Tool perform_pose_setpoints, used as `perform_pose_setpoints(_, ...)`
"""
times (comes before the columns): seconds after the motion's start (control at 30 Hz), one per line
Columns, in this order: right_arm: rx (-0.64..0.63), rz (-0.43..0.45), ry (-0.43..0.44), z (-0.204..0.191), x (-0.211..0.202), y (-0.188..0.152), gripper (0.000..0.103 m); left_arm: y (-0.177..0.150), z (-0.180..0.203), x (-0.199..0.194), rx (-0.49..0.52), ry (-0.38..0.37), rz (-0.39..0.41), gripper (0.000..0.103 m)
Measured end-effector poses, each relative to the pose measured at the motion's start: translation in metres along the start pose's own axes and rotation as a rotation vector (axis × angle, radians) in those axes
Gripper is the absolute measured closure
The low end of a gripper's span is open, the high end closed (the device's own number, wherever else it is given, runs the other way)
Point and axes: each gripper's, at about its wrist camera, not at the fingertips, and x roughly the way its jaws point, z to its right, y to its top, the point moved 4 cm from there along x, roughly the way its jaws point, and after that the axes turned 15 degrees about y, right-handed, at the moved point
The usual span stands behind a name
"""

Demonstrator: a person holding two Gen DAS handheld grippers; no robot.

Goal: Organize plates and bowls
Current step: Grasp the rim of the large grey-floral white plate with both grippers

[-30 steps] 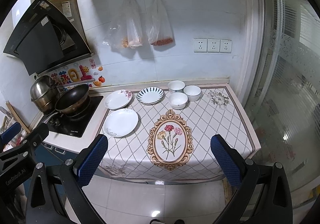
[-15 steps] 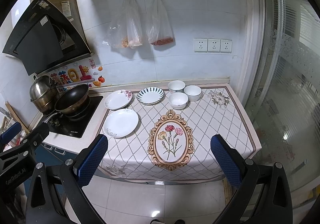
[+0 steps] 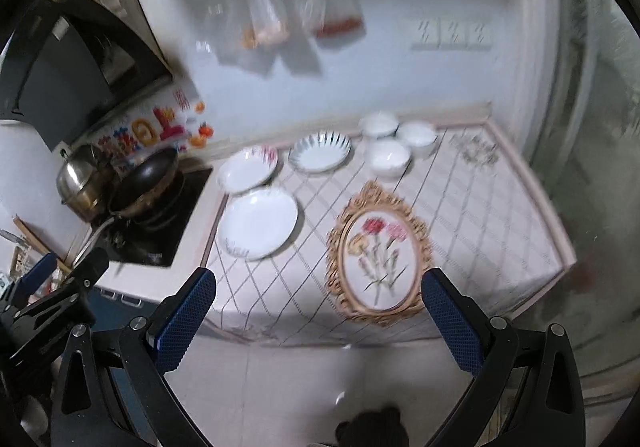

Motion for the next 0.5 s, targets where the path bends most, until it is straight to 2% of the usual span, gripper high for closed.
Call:
perform_pose_setpoints(0.1, 0.016, -0.055, 0.013, 0.013, 0.059, 0.013, 0.000, 0.002, 0.001, 0.048, -0.039, 0.022, -0.044, 0.000)
perform_pose_setpoints(0.3, 0.040, -0.183, 0.045, 0.045, 0.185, 0.041, 0.000, 0.013, 0.025, 0.147, -0.026, 0.060, -0.158, 0.000)
perform_pose_setpoints(0.4, 0.076, -0.272, 0.095, 0.063, 0.250, 0.053, 0.000, 0.017, 0.043, 0.193, -0.005, 0.051, -0.225, 0.000)
perform_pose_setpoints(0.5, 0.093, -0.317, 0.122, 0.078, 0.301, 0.063, 0.000, 0.015, 0.063, 0.245, 0.031, 0.037, -0.321, 0.000)
